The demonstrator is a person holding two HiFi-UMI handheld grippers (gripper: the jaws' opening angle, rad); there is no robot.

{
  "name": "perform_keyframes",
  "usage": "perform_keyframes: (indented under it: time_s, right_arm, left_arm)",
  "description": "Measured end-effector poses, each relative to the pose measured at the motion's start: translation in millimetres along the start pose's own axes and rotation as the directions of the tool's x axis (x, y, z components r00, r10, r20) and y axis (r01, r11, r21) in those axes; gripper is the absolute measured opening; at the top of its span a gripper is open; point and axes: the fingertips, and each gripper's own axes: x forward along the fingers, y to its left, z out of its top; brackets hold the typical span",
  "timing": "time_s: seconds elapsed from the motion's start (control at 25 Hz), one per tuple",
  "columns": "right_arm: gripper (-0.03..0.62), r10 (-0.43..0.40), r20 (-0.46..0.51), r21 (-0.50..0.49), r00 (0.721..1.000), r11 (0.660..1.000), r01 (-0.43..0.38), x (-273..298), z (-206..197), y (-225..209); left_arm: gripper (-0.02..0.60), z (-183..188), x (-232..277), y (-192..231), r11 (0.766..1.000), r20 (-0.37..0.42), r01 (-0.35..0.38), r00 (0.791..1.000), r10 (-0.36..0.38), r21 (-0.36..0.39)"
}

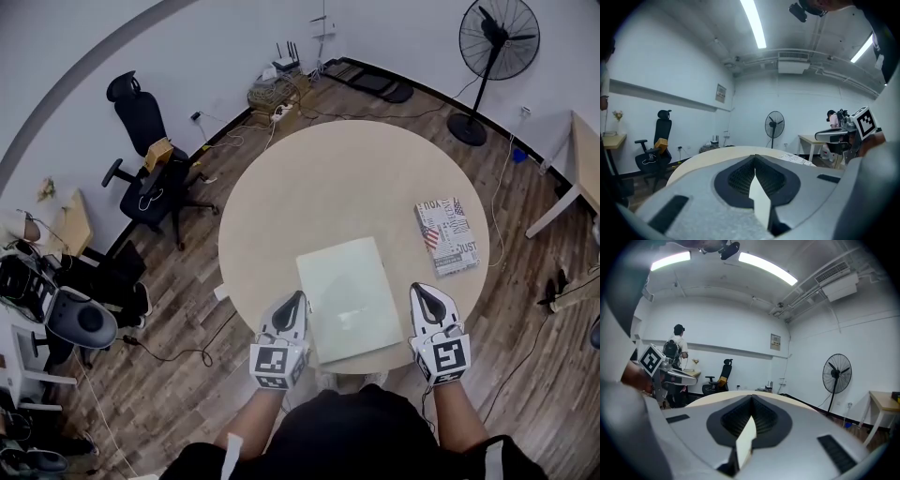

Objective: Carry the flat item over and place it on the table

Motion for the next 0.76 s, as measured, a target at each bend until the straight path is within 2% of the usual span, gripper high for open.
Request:
perform_keyframes:
  time_s: [0.24, 0.56, 0.76]
  right_arm:
    - [-0.003, 0.002, 0.024, -0.014, 1.000, 1.000, -0.001, 3, 8, 3]
    - [-0.003, 0.009, 0.037, -0.028, 0.999, 1.000, -0.008, 2, 18, 3]
    - [-0.003, 0.011, 0.029, -0.029, 1.000, 1.000, -0.010, 1, 16, 5]
  left_arm:
    - [0.008, -1, 2, 1, 1.000, -0.027, 0.004, 1.000, -0.004, 0.012]
    - [0.008, 2, 1, -2, 1.000, -0.020, 0.015, 1.000, -0.015, 0.017]
    - [0.008, -1, 2, -5, 1.000, -0.028, 0.026, 0.999, -0.026, -0.013]
